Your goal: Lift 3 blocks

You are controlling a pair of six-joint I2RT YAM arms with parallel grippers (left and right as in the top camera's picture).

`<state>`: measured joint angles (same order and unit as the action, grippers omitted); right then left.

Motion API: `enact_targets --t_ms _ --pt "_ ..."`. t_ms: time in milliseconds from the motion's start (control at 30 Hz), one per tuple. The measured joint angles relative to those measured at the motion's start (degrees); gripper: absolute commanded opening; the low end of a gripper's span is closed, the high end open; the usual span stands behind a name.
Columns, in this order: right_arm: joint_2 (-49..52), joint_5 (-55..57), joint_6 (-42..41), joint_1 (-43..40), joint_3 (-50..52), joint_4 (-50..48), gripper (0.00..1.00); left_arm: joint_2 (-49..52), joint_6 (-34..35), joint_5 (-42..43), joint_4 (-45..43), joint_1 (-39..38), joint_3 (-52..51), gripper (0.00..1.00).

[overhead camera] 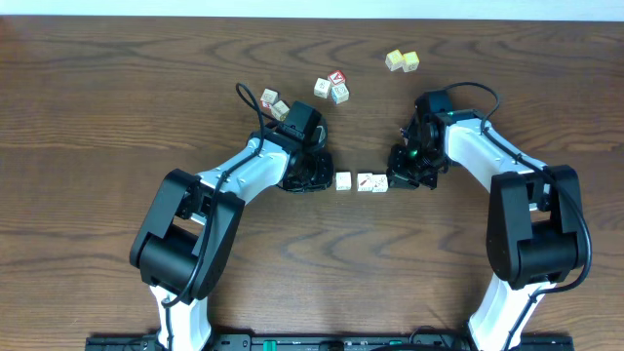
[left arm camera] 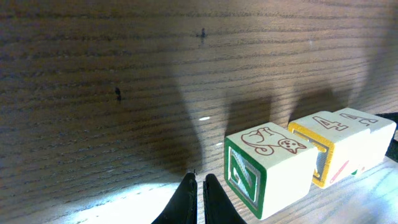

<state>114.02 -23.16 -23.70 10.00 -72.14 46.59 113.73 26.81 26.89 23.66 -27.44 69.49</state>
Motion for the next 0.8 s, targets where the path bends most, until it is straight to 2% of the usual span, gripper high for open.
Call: enact_targets --t_ms 467,800 --pt "0.0 -0.07 -1.55 1.62 0.0 -1.81 0.01 1.27 0.2 0.07 -5.86 0.0 0.0 0.07" --pt "0.0 -0.02 -1.75 1.6 0.0 -2.97 0.01 1.27 0.2 0.2 -4.04 -0.61 0.0 0.07"
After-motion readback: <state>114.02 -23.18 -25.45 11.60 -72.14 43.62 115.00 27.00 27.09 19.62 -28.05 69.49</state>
